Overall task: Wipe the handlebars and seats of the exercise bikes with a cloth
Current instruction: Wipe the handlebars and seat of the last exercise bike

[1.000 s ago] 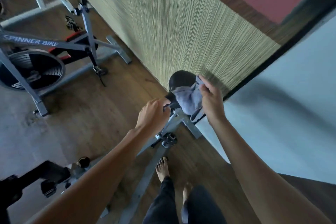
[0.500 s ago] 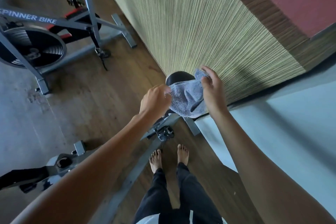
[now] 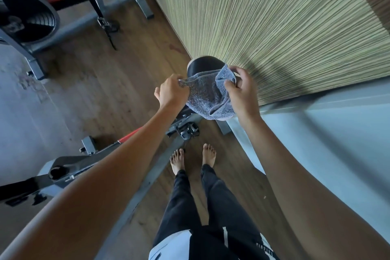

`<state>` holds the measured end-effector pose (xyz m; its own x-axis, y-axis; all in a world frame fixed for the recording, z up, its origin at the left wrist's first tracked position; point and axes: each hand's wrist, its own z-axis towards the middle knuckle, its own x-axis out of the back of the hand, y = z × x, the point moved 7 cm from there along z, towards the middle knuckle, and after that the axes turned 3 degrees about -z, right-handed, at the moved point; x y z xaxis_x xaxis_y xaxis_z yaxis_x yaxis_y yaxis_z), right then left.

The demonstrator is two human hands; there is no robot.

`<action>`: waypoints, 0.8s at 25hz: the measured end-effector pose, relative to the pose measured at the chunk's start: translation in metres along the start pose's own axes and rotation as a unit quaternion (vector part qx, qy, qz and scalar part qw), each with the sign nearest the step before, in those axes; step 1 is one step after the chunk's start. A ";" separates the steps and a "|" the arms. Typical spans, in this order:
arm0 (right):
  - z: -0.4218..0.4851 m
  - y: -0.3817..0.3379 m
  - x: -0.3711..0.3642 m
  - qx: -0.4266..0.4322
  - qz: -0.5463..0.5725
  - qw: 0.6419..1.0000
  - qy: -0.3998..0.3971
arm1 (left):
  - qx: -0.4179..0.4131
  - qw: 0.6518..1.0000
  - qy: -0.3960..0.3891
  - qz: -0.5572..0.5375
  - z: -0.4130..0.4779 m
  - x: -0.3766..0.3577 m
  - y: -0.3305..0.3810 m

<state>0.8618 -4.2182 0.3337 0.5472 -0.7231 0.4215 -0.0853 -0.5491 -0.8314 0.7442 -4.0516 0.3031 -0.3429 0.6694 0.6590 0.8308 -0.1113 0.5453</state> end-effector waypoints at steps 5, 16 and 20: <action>-0.005 -0.009 0.004 -0.015 0.045 0.999 0.011 | -0.040 0.988 0.047 -0.145 -0.015 0.014 -0.004; 0.018 -0.001 0.027 -0.052 -0.023 0.994 0.098 | -0.039 0.977 0.103 -0.181 -0.007 0.055 -0.017; 0.020 0.019 0.015 -0.117 -0.022 0.992 0.030 | -0.022 0.981 0.055 -0.187 0.002 0.036 -0.016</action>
<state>0.8855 -4.2311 0.3173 0.5053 -0.7160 0.4818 -0.2568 -0.6577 -0.7081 0.7199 -4.0242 0.3167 -0.6672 0.5870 0.4585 0.6187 0.0940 0.7800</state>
